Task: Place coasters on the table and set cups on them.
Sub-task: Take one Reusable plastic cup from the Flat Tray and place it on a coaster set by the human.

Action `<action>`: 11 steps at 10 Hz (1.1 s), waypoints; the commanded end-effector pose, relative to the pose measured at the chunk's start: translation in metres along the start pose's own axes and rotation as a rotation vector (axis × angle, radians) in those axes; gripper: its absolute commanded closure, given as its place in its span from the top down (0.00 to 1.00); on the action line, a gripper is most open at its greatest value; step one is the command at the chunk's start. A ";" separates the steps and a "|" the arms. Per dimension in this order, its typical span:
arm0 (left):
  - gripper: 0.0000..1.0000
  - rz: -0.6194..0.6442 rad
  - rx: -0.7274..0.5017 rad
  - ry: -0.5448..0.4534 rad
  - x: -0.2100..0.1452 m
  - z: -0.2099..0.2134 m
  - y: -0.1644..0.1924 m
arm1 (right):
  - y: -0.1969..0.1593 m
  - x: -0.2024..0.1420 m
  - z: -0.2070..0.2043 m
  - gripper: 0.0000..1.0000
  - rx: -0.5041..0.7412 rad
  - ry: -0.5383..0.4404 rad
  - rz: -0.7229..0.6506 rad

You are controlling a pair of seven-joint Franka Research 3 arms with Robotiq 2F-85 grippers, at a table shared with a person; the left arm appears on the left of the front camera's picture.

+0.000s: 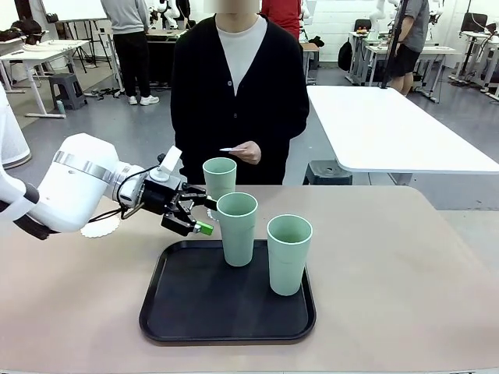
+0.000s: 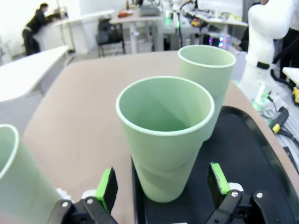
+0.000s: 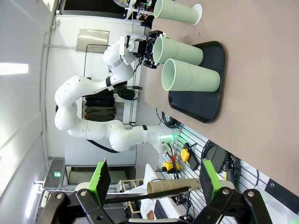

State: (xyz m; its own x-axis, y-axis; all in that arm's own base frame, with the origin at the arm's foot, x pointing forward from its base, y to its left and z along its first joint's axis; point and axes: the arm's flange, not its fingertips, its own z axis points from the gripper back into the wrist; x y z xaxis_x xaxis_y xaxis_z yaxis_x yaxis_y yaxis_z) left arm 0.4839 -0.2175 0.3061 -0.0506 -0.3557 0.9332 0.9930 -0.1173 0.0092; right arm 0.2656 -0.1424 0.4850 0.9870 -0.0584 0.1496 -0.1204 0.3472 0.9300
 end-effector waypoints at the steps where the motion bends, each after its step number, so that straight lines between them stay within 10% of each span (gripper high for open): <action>1: 1.00 -0.011 0.002 -0.046 -0.015 -0.004 0.002 | 0.000 0.000 0.000 1.00 0.010 0.001 0.007; 11: 1.00 -0.028 -0.053 -0.101 -0.042 -0.042 0.013 | 0.000 0.000 0.000 1.00 0.010 0.001 0.007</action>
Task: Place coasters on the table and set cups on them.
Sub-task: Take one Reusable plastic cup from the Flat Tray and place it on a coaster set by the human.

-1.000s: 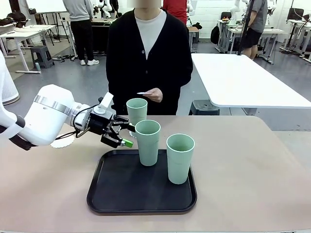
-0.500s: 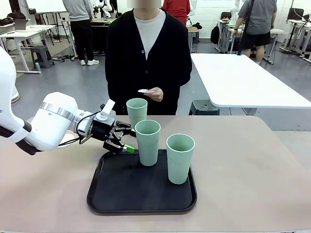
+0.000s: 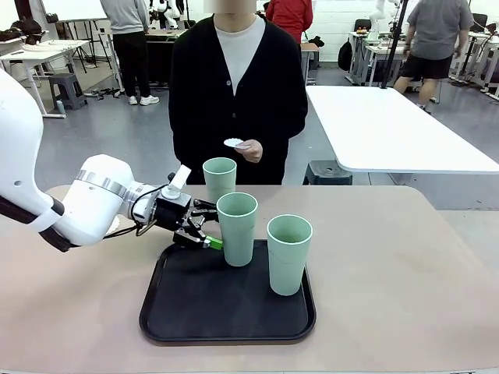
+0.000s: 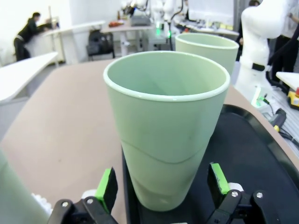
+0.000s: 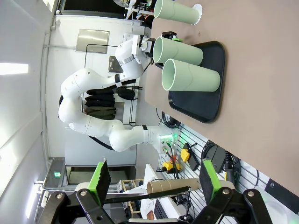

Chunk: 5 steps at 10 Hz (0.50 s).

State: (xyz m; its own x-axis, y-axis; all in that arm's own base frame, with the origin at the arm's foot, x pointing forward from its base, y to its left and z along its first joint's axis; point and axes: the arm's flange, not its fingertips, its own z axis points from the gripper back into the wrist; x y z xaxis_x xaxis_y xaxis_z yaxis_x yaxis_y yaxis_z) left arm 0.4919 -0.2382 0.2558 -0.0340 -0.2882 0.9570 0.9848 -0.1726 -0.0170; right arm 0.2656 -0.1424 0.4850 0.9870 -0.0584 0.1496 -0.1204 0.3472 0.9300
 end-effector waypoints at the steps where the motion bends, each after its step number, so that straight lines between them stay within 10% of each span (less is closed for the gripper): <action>1: 1.00 -0.035 0.002 -0.030 -0.002 -0.010 0.006 | 0.000 0.000 0.000 1.00 0.010 0.001 0.006; 5: 1.00 -0.045 -0.021 -0.041 -0.003 -0.027 0.010 | 0.000 0.000 0.000 1.00 0.010 0.001 0.006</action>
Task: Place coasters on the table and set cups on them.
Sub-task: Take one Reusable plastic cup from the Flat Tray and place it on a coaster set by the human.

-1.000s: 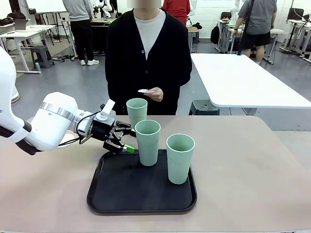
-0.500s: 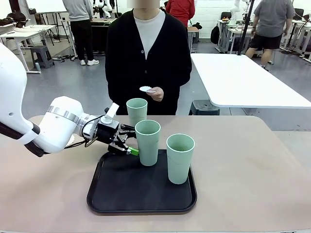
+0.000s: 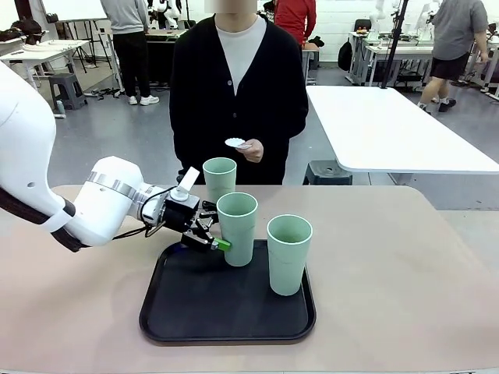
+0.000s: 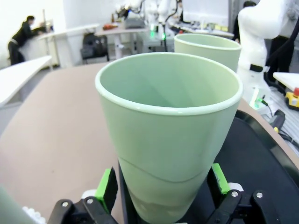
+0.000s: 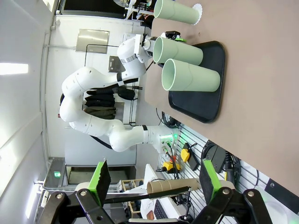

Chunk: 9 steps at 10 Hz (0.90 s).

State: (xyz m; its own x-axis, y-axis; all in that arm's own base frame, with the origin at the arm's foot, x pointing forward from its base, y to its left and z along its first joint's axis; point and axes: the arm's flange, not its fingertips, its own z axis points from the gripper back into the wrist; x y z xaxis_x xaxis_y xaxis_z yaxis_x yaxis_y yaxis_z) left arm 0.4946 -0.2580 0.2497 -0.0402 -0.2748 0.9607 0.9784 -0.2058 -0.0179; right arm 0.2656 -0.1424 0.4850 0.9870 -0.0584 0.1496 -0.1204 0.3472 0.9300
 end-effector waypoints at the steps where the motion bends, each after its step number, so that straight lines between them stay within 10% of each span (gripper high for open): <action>1: 1.00 -0.039 0.002 -0.032 -0.005 -0.010 0.005 | 0.000 0.000 0.000 1.00 0.010 0.001 0.006; 5: 1.00 -0.048 -0.015 -0.051 -0.011 -0.022 0.007 | 0.000 0.000 0.000 1.00 0.010 0.001 0.006; 6: 0.40 -0.057 -0.022 -0.059 -0.012 -0.022 0.007 | 0.000 0.000 0.000 1.00 0.010 0.001 0.006; 7: 0.40 -0.057 -0.020 -0.063 -0.011 -0.022 0.007 | 0.000 0.000 0.000 1.00 0.010 0.001 0.006; 8: 0.00 -0.056 -0.018 -0.066 -0.010 -0.021 0.006 | 0.000 0.000 0.000 1.00 0.010 0.001 0.006; 9: 0.35 -0.057 -0.022 -0.066 -0.008 -0.020 0.005 | 0.000 0.000 0.000 1.00 0.010 0.001 0.006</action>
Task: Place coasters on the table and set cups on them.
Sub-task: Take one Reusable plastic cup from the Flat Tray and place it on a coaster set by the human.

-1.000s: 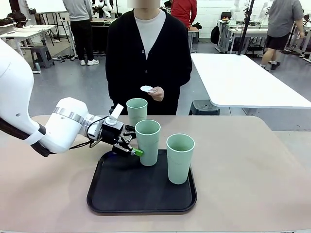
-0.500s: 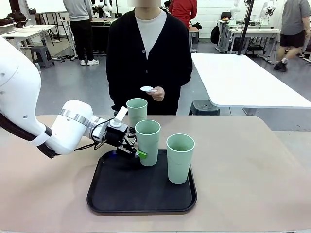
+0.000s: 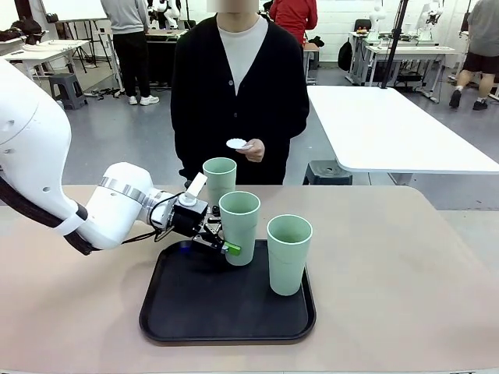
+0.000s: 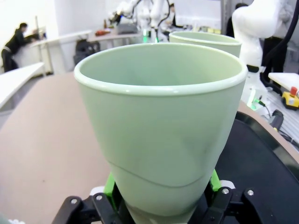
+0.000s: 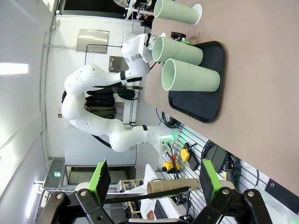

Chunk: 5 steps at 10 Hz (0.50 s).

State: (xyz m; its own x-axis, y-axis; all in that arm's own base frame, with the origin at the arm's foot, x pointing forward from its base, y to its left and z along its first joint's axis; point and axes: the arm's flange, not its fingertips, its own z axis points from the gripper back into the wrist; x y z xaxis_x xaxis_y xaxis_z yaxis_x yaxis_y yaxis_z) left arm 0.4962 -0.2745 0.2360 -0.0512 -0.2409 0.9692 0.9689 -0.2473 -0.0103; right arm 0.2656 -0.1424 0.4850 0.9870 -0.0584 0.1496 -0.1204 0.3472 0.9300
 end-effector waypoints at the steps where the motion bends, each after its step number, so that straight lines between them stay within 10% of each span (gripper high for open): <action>1: 0.00 -0.042 0.012 -0.037 0.002 0.000 -0.003 | 0.000 0.000 0.000 1.00 0.010 0.001 0.006; 5: 0.00 -0.011 0.042 -0.032 0.079 0.050 -0.045 | 0.000 0.000 0.000 1.00 0.010 0.001 0.006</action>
State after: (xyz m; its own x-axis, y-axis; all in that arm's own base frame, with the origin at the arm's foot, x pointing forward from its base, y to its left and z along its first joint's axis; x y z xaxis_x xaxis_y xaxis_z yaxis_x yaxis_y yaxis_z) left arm 0.4782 -0.2566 0.2870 -0.0689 -0.2075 0.9758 0.9674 -0.2527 0.0146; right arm 0.2656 -0.1424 0.4849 0.9871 -0.0584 0.1492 -0.1201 0.3470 0.9301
